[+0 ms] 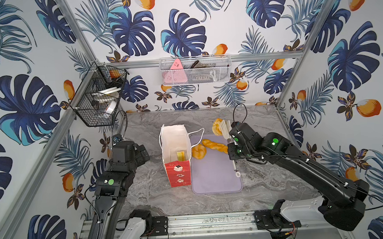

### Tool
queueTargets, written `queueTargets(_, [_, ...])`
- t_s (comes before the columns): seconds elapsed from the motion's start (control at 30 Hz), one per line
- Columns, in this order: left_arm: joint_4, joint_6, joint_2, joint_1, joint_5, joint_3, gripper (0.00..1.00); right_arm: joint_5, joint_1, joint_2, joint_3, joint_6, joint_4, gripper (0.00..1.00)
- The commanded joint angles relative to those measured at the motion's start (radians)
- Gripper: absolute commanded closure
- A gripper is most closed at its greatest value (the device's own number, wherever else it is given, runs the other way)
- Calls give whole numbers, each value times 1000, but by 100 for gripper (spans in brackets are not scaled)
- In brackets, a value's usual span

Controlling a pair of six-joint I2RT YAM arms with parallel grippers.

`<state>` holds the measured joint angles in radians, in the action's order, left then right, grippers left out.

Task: Pack bread into a paper bag
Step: Pick up the fake bread from the plate, then place the fake bread in the paper bag.

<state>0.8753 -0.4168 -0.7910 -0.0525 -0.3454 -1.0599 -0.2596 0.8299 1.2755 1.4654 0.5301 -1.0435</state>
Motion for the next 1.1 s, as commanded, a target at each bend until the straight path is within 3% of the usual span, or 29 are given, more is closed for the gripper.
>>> queueTargets(0.0, [-26, 13, 1, 2, -5, -4, 1, -36, 3, -19, 83, -33, -24, 100])
queueTargets(0.27, [-25, 11, -3, 2, -2, -10, 1, 47, 48, 26, 287, -83, 18, 100])
queueTargets(0.5, [-17, 10, 1, 2, -5, -14, 1, 3, 256, 199, 459, -120, 24, 100])
queueTargets(0.9, [-6, 11, 9, 2, -19, -17, 1, 78, 335, 297, 373, -105, 56, 100])
queueTargets(0.93, [-8, 11, 8, 2, -17, -17, 1, 79, 340, 303, 372, -107, 53, 99])
queueTargets(1.07, [-14, 10, 4, 2, -17, -14, 1, 53, 361, 322, 380, -117, 31, 76])
